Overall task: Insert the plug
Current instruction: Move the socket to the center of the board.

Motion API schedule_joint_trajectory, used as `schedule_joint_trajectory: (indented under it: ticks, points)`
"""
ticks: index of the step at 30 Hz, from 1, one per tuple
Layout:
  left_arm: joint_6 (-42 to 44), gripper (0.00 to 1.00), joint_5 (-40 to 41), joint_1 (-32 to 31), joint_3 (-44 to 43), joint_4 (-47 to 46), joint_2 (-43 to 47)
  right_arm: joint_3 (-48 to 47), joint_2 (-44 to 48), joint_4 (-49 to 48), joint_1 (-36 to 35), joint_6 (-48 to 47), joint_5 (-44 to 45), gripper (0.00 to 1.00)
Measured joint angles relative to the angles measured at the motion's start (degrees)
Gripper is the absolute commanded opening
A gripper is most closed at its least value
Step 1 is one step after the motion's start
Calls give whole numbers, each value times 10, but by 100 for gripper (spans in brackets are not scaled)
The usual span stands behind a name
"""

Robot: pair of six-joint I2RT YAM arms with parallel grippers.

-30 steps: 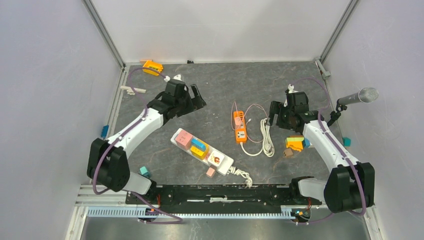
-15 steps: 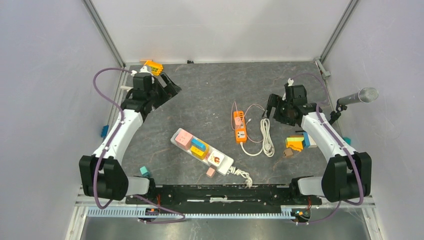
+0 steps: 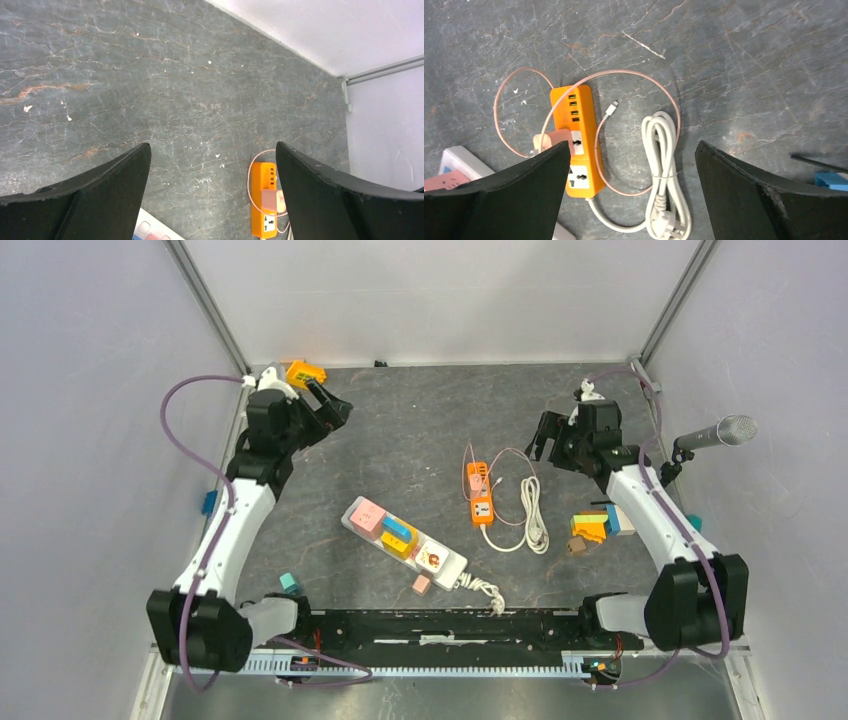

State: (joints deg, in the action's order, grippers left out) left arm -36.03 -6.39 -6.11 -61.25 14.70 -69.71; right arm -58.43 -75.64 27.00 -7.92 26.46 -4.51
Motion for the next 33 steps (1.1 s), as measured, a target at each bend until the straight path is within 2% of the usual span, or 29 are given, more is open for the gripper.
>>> schedule_joint_trajectory:
  ticks: [4,10,14,22,28,33]
  points:
    - [0,100,23,0,59,-37,76,66,59,-48,2,-29,31,98]
    - [17,100,82,0,160,-95,188,186,175,-141,4,-100,136,98]
    - [31,100,113,0,227,-129,233,221,208,-175,5,-136,176,98]
    - [35,100,134,0,257,-134,236,241,210,-240,5,-148,170,99]
    - [57,100,116,0,267,-153,211,241,203,-288,6,-120,202,98]
    - [93,100,98,0,266,-160,174,214,182,-277,12,-88,228,98]
